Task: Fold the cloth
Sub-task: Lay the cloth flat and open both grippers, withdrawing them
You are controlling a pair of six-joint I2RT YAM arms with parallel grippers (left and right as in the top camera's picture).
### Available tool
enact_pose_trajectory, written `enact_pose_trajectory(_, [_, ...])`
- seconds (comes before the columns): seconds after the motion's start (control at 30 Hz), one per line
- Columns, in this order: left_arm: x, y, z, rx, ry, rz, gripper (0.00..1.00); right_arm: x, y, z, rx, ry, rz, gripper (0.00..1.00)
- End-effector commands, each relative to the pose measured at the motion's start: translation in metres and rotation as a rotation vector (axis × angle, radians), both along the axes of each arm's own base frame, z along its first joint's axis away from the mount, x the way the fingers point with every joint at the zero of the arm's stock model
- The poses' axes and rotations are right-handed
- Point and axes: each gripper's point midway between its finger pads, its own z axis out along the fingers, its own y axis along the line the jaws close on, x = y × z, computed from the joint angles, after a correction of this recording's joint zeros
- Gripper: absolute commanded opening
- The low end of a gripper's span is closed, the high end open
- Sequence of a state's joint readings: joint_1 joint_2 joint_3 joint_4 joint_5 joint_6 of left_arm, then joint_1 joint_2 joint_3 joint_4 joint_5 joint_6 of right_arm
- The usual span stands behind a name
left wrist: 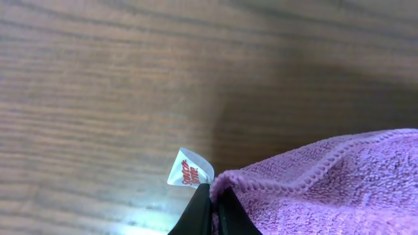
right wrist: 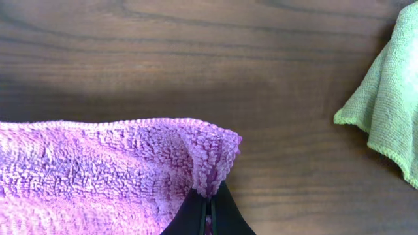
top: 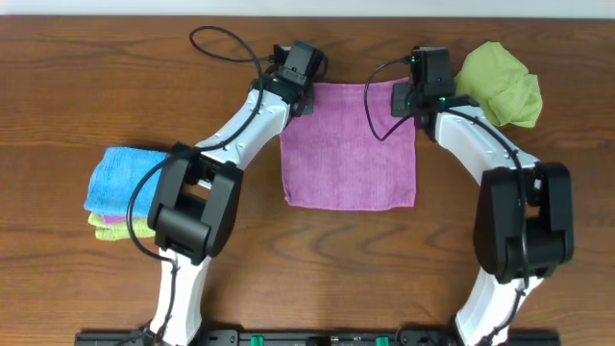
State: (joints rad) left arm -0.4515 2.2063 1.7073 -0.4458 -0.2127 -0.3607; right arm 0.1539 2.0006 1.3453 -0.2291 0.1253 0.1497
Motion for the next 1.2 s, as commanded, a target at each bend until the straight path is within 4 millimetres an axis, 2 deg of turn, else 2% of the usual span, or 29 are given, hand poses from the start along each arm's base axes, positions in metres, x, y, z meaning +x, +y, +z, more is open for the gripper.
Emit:
enact_pose_trajectory(0.0, [0.004, 0.005, -0.008, 0.017, -0.004, -0.005, 0.06, 0.004, -0.008, -0.005, -0.045, -0.007, -0.009, 0.02])
enact_pose_trajectory(0.03, [0.006, 0.005, -0.007, 0.015, -0.009, -0.004, 0.08, 0.005, -0.009, -0.005, -0.049, -0.011, -0.014, 0.05])
enact_pose_trajectory(0.1, [0.010, 0.006, -0.008, 0.015, -0.022, 0.003, 0.22, 0.007, -0.012, -0.004, -0.064, -0.023, -0.027, 0.17])
enact_pose_trajectory(0.17, [0.012, 0.010, -0.009, 0.031, -0.034, 0.016, 0.47, 0.008, -0.014, -0.002, -0.073, -0.032, -0.036, 0.49])
enact_pose_trajectory(0.2, [0.013, 0.012, -0.008, 0.040, -0.040, 0.024, 0.66, 0.009, -0.015, -0.001, -0.080, -0.037, -0.038, 0.55])
enact_pose_trajectory(0.27, [0.016, 0.016, -0.007, 0.054, -0.052, 0.038, 0.97, 0.010, -0.016, 0.000, -0.085, -0.042, -0.034, 0.67])
enact_pose_trajectory(0.5, [0.023, 0.033, -0.003, 0.061, -0.063, 0.071, 0.95, 0.006, -0.016, 0.005, -0.074, -0.033, -0.049, 0.89])
enact_pose_trajectory(0.57, [0.020, 0.038, -0.003, 0.065, -0.048, 0.077, 0.95, 0.003, -0.017, 0.014, -0.060, -0.039, -0.070, 0.94])
enact_pose_trajectory(0.67, [0.017, 0.041, 0.003, 0.059, -0.037, 0.076, 0.95, 0.004, -0.021, 0.036, -0.045, -0.082, -0.104, 0.95])
enact_pose_trajectory(0.8, [0.011, 0.039, 0.019, 0.036, -0.033, 0.064, 0.95, -0.004, -0.024, 0.063, -0.013, -0.109, -0.138, 0.95])
enact_pose_trajectory(0.93, [-0.008, 0.038, 0.042, 0.000, 0.007, 0.053, 0.95, -0.037, -0.035, 0.075, 0.040, -0.027, -0.233, 0.96])
enact_pose_trajectory(1.1, [-0.053, 0.038, 0.054, -0.176, 0.199, 0.079, 0.95, -0.090, -0.045, 0.077, 0.140, 0.146, -0.303, 0.94])
enact_pose_trajectory(1.17, [-0.072, 0.039, 0.058, -0.266, 0.291, 0.068, 0.95, -0.117, -0.050, 0.076, 0.221, 0.244, -0.345, 0.92])
